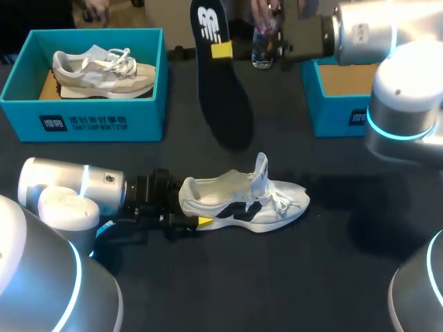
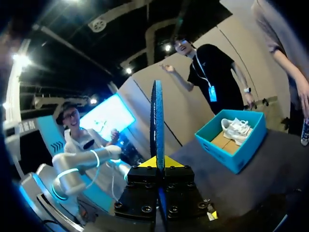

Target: Take the shoe out of the shoebox, open the shoe tongue, remove and reinsert the insole, then place the shoe into the shoebox

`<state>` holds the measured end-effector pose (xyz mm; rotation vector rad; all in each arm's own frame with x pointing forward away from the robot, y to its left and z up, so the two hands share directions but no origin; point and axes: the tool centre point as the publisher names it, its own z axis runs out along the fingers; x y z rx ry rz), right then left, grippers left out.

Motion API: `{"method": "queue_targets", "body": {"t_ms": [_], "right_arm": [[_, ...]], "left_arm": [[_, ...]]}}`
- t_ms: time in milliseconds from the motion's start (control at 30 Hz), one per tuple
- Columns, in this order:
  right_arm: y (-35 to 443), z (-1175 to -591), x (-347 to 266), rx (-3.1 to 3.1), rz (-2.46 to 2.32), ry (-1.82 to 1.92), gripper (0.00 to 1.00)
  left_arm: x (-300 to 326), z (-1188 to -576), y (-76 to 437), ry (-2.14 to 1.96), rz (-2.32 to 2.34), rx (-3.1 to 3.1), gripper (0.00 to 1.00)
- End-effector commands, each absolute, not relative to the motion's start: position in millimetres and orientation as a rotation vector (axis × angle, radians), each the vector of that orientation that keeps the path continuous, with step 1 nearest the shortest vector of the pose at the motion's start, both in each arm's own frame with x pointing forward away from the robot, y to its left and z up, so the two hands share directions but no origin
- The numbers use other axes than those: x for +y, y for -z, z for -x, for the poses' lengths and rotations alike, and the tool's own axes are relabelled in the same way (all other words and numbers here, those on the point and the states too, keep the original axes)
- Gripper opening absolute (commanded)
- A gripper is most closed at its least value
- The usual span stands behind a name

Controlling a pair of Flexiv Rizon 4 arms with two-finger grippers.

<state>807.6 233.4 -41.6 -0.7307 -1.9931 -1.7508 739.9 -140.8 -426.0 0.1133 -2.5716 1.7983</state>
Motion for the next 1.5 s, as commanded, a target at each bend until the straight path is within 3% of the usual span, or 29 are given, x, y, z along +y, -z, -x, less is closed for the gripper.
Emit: {"method": "queue_targets", "body": {"t_ms": [33, 767, 1067, 1500], "right_arm": [[35, -806, 221, -1.937, 0.779, 1.709, 0.00], [9, -783, 203, -1.938, 0.745, 1.740, 0.00], [-34, -757, 192, -1.736, 0.865, 1.630, 0.00], [-47, -709, 193, -1.648, 0.962, 1.690, 0.00]], "left_arm": [[-142, -749, 443, -1.794, -0.115, -2.574, 0.00], [-142, -749, 443, -1.794, -0.115, -2.574, 0.00], [-142, -749, 443, -1.794, -0.115, -2.574, 0.00], [-142, -749, 443, -1.794, -0.115, -2.574, 0.00]]}}
